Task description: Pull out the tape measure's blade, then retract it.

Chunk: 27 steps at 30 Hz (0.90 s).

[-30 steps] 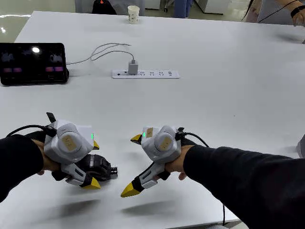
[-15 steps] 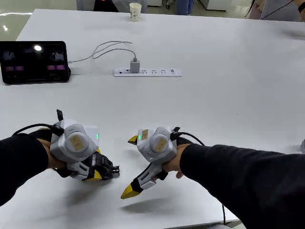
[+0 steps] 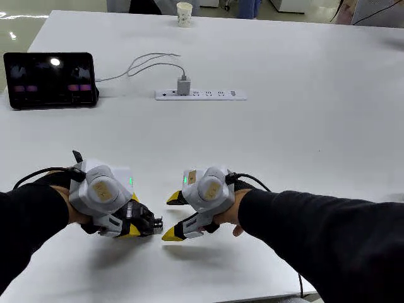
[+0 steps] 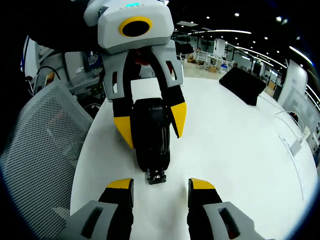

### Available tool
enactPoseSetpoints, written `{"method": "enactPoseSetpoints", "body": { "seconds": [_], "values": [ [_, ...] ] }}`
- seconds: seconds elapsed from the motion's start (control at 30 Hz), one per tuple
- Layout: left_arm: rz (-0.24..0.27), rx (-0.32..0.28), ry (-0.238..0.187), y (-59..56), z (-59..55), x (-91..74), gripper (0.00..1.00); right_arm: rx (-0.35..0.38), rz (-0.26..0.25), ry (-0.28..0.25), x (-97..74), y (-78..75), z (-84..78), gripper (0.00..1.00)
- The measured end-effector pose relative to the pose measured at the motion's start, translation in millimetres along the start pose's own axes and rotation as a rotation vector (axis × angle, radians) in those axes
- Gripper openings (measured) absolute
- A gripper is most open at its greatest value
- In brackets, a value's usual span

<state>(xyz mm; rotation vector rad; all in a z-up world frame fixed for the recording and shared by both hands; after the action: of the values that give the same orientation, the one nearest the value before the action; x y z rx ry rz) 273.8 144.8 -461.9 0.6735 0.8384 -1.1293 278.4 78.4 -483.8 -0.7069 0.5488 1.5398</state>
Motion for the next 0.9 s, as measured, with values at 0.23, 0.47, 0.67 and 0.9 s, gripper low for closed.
{"method": "enactPoseSetpoints", "body": {
  "seconds": [0.23, 0.47, 0.67, 0.9],
  "values": [
    [-0.008, -0.002, -0.004, 0.6, 0.0, 0.7, 0.32, -0.021, 0.011, 0.005, 5.4, 1.3, 2.0, 0.18],
    [-0.012, 0.002, -0.002, 0.0, 0.4, 1.2, 0.32, -0.049, 0.021, 0.016, 11.2, 2.4, 3.4, 0.15],
    [-0.021, 0.001, 0.002, -0.4, 0.2, 1.7, 0.32, -0.081, 0.031, 0.026, 15.6, 4.5, 6.0, 0.13],
    [-0.025, 0.009, 0.01, -0.9, -0.1, 1.4, 0.32, -0.111, 0.043, 0.05, 19.3, 4.5, 2.9, 0.12]
  ]
}}
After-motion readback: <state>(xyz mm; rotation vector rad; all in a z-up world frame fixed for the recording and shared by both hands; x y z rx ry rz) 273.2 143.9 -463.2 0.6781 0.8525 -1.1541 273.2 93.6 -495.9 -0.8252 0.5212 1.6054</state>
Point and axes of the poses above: the centre of the closed fingertips' face, and the gripper's own axes: x roughly forward along the fingers, y roughly to its left, z roughly out of its top, the point moved 3 cm from there along -x, roughly backward along the fingers, and after that the axes turned 6 degrees about -x, right-handed, at the moved point
